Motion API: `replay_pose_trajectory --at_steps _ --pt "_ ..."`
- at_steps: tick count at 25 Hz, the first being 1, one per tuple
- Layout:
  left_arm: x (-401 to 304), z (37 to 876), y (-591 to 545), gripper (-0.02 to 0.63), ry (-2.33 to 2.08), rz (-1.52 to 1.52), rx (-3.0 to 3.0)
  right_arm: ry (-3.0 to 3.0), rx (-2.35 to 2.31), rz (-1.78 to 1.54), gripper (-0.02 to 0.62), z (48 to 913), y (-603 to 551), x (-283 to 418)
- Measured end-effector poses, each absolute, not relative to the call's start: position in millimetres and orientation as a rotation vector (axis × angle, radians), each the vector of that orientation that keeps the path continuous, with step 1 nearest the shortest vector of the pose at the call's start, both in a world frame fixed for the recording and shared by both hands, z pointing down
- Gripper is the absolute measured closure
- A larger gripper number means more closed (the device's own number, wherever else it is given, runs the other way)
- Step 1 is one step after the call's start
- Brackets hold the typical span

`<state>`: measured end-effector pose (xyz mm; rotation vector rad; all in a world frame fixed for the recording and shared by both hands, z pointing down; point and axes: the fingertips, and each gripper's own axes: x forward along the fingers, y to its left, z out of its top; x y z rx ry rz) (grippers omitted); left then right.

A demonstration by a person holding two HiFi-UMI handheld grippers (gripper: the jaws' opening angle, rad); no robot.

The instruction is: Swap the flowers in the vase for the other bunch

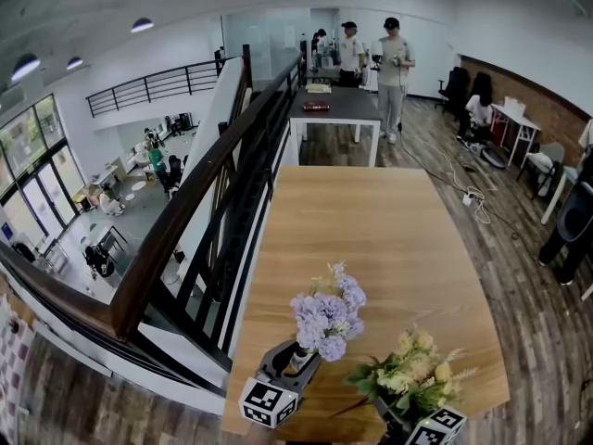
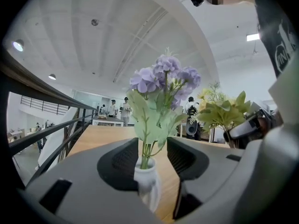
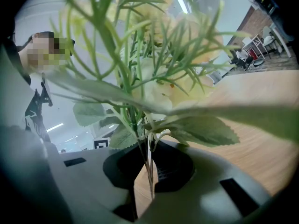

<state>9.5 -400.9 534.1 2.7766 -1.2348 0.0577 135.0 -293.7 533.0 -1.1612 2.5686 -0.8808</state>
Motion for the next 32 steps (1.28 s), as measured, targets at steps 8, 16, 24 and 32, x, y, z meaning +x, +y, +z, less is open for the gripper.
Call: replay_pose_trajectory --at_steps 8,16,24,32 --pt "12.6 533.1 -406.2 0.417 -1.244 0.107 2.779 2.571 -1.153 -0.900 0.541 533.8 -294.8 134.4" --pt "7.6 532.2 -413.0 0.503 -1.316 0.125 2.786 2.563 -1.159 -0.906 0.541 536.0 -295.8 137.4" --pt "-4.4 513.9 -409.1 0.514 -1.392 -0.002 2.781 2.567 -1.138 -0.893 0.541 529.6 -298.4 134.8" --pt "-13.3 493.7 -403.2 0.522 -1.397 -0.126 2.752 2.572 -1.109 -0.892 0.541 522.8 -297.1 127.1"
